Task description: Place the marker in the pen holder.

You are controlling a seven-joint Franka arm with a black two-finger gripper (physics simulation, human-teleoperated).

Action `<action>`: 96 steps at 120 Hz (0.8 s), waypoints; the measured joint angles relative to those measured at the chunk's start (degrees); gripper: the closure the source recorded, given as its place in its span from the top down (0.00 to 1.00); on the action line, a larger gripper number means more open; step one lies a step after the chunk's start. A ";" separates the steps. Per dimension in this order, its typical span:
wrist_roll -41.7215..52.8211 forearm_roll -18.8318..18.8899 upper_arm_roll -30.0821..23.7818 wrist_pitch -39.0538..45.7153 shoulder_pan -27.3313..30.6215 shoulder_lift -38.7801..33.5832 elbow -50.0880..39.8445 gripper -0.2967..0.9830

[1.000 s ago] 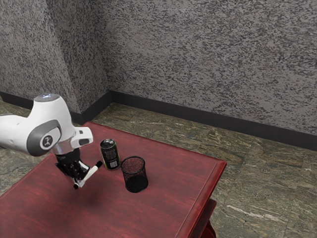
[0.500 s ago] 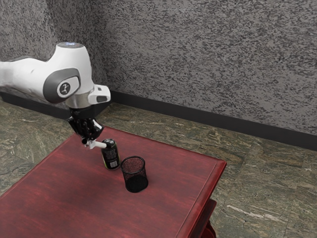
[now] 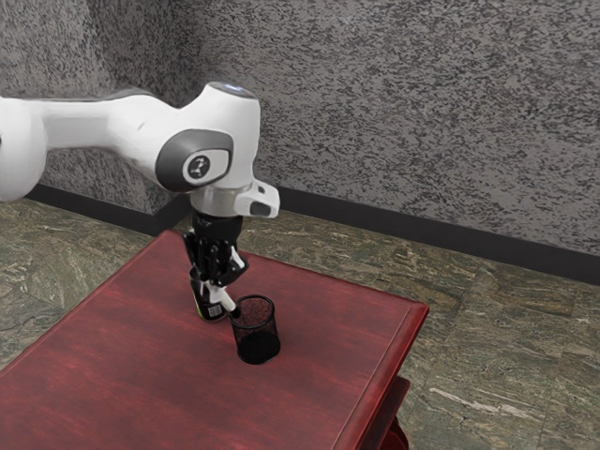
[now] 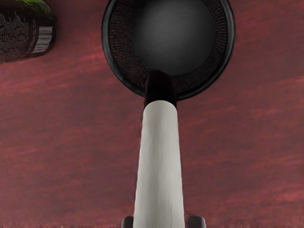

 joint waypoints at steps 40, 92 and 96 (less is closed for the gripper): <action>0.67 -0.19 0.03 -2.68 3.87 0.99 4.59 0.19; 1.67 -1.60 -2.75 -3.22 3.90 8.47 9.41 0.18; 1.71 -1.63 -2.80 -3.22 3.91 8.77 9.41 0.18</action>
